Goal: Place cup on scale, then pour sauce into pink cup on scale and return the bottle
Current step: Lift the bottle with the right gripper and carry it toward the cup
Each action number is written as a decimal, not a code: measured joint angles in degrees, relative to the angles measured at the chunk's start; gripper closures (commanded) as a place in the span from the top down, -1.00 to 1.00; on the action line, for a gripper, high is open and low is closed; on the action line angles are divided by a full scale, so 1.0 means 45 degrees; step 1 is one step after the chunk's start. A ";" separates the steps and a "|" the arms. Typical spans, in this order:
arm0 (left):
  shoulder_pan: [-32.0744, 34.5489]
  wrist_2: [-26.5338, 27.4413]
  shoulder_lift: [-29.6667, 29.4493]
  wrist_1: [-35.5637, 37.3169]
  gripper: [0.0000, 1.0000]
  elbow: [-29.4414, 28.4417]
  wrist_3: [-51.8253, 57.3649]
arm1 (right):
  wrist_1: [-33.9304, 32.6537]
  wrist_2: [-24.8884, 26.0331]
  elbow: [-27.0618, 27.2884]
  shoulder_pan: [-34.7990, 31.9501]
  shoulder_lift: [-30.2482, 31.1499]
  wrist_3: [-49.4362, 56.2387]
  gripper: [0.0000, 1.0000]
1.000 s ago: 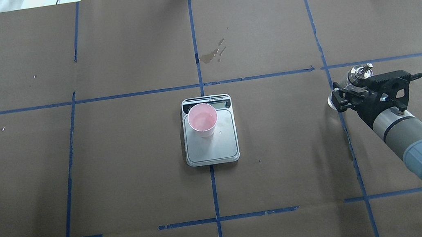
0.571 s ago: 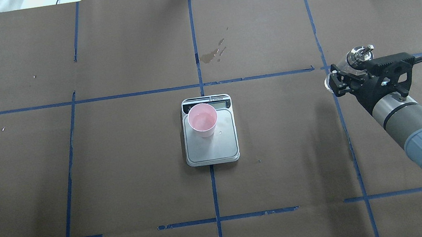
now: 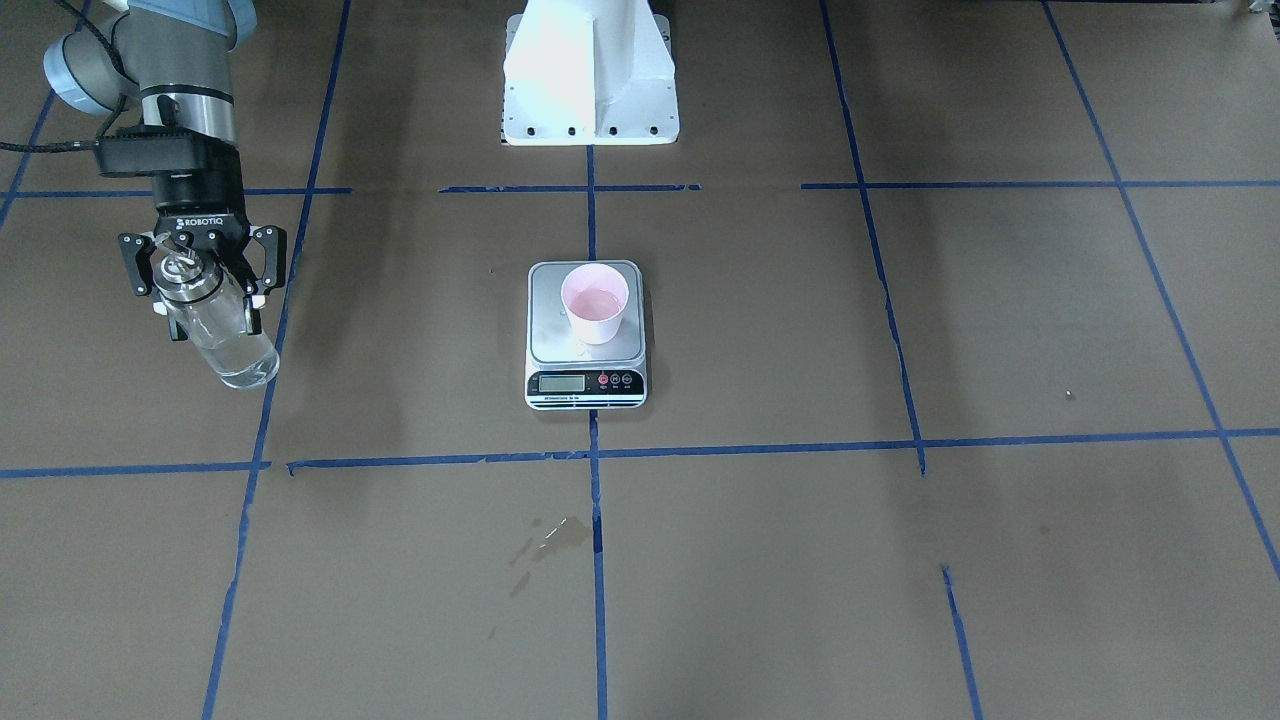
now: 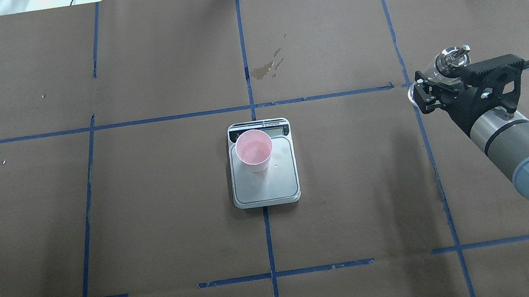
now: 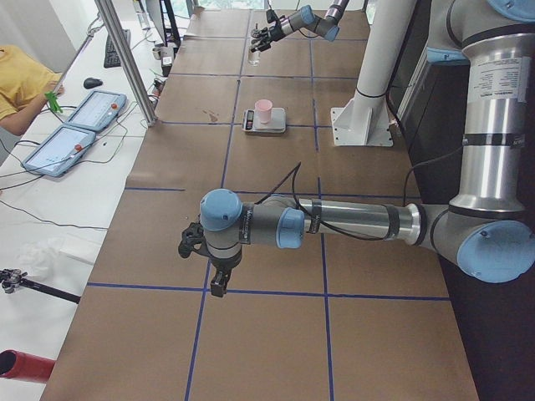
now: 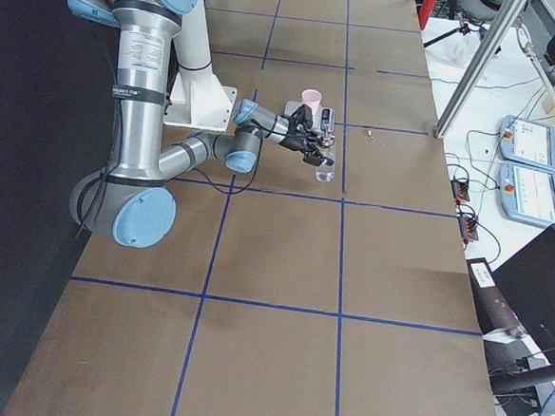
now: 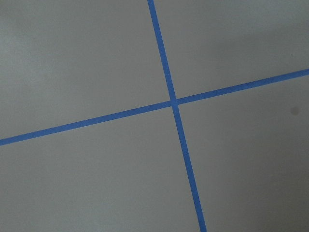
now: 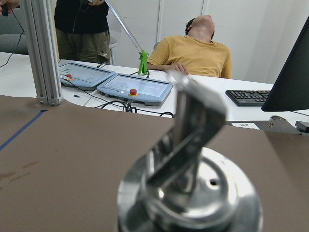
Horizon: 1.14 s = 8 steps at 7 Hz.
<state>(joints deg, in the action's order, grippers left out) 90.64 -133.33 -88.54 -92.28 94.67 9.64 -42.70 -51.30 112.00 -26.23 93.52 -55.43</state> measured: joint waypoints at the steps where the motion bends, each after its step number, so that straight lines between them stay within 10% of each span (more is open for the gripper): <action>1: 0.0000 0.0000 0.0005 0.0000 1.00 -0.0002 0.0005 | -0.0099 -0.0144 0.0020 -0.0001 -0.0033 0.0561 -1.00; 4: -0.0005 0.0000 -0.0010 0.0013 1.00 0.0011 -0.0006 | -0.2819 -0.0843 0.0245 -0.0049 -0.1522 0.2691 -1.00; 8: -0.0006 -0.0012 -0.0033 0.0019 1.00 -0.0001 0.0006 | -1.0244 0.2044 -0.0207 0.1822 -0.5961 0.3144 -1.00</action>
<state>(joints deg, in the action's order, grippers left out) 90.61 -133.39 -88.69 -92.20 94.66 9.66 -88.80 -42.10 111.07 -18.04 66.70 -41.28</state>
